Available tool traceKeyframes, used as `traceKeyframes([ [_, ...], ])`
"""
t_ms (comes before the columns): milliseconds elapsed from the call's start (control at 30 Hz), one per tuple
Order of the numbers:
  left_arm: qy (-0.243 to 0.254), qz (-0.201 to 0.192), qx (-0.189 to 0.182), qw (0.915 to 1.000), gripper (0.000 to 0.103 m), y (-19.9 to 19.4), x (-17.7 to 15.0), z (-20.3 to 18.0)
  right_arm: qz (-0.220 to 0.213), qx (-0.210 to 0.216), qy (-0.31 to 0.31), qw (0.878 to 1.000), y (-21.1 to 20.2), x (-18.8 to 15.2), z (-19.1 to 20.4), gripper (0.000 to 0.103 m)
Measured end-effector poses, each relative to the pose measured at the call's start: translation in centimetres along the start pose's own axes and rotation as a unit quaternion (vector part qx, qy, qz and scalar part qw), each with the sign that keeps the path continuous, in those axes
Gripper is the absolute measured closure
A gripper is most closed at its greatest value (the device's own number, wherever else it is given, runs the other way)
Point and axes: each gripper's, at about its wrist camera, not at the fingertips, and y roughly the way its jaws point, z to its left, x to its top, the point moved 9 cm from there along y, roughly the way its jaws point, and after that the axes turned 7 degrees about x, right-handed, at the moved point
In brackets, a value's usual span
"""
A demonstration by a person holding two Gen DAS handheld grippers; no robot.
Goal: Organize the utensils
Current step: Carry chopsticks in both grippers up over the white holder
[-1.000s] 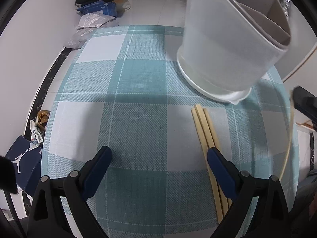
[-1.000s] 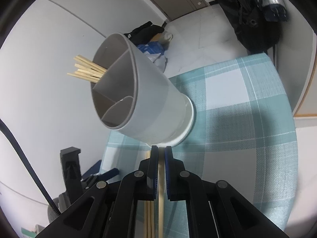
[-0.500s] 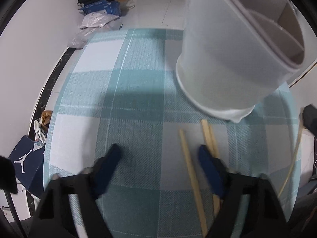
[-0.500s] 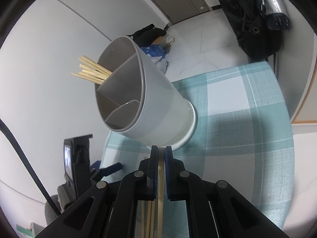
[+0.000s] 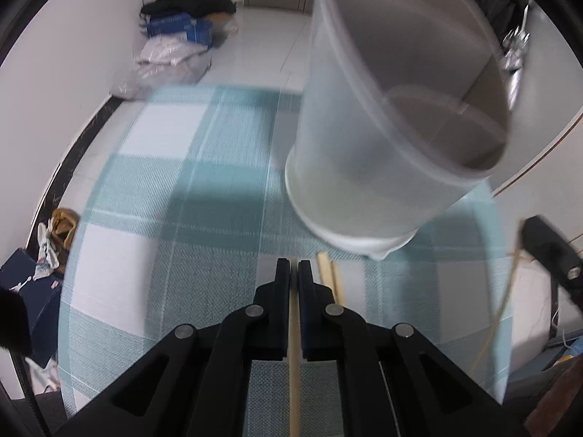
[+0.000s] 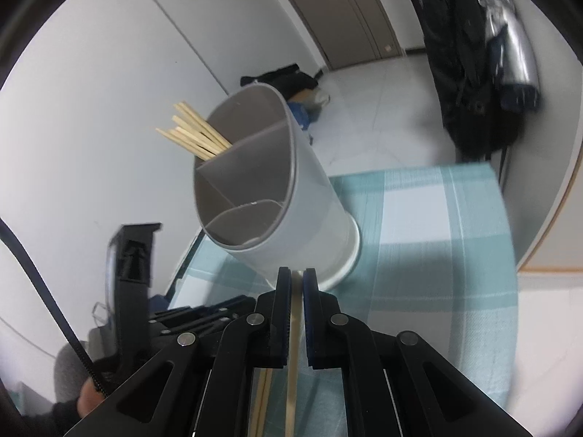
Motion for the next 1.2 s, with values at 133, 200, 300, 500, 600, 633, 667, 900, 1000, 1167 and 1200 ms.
traceKeyframes([
  [133, -0.018, -0.056, -0.017, 0.9981, 0.102, -3.1, 0.8, 0.3, -0.020, -0.002, -0.025, 0.999, -1.0, 0.0, 0.9, 0.098],
  [200, -0.024, -0.082, -0.026, 0.9960, 0.102, -4.4, 1.1, 0.5, -0.030, -0.004, -0.038, 0.999, -1.6, 0.0, 1.6, 0.098],
  [300, -0.033, -0.123, -0.039, 0.9911, 0.102, -6.9, 1.5, 0.7, -0.044, -0.006, -0.050, 0.998, -2.2, 0.1, 2.2, 0.098],
  [500, -0.024, -0.199, -0.051, 0.9783, 0.102, -10.4, 3.0, 0.9, -0.073, -0.011, -0.071, 0.995, -3.9, 0.2, 3.3, 0.098],
  [600, -0.020, -0.206, -0.052, 0.9769, 0.102, -11.1, 3.1, 0.5, -0.081, -0.016, -0.076, 0.994, -4.4, 0.2, 3.6, 0.098],
  [633, -0.019, -0.206, -0.053, 0.9769, 0.102, -11.2, 3.0, 0.4, -0.084, -0.018, -0.077, 0.993, -4.6, 0.2, 3.6, 0.098],
  [667, -0.017, -0.205, -0.054, 0.9771, 0.102, -11.1, 3.0, 0.3, -0.087, -0.021, -0.078, 0.993, -4.8, 0.3, 3.6, 0.098],
  [900, -0.001, -0.206, -0.049, 0.9772, 0.102, -12.8, 2.0, -0.4, -0.109, -0.028, -0.086, 0.990, -6.2, 0.5, 4.2, 0.098],
  [1000, 0.005, -0.206, -0.046, 0.9774, 0.102, -13.4, 1.7, -0.6, -0.117, -0.030, -0.091, 0.989, -6.8, 0.5, 4.5, 0.098],
  [1167, 0.011, -0.212, -0.042, 0.9763, 0.102, -14.0, 1.5, -0.8, -0.123, -0.032, -0.092, 0.988, -7.2, 0.4, 4.7, 0.098],
  [1200, 0.014, -0.213, -0.041, 0.9761, 0.102, -14.1, 1.6, -0.9, -0.125, -0.031, -0.091, 0.987, -7.4, 0.4, 4.7, 0.098],
])
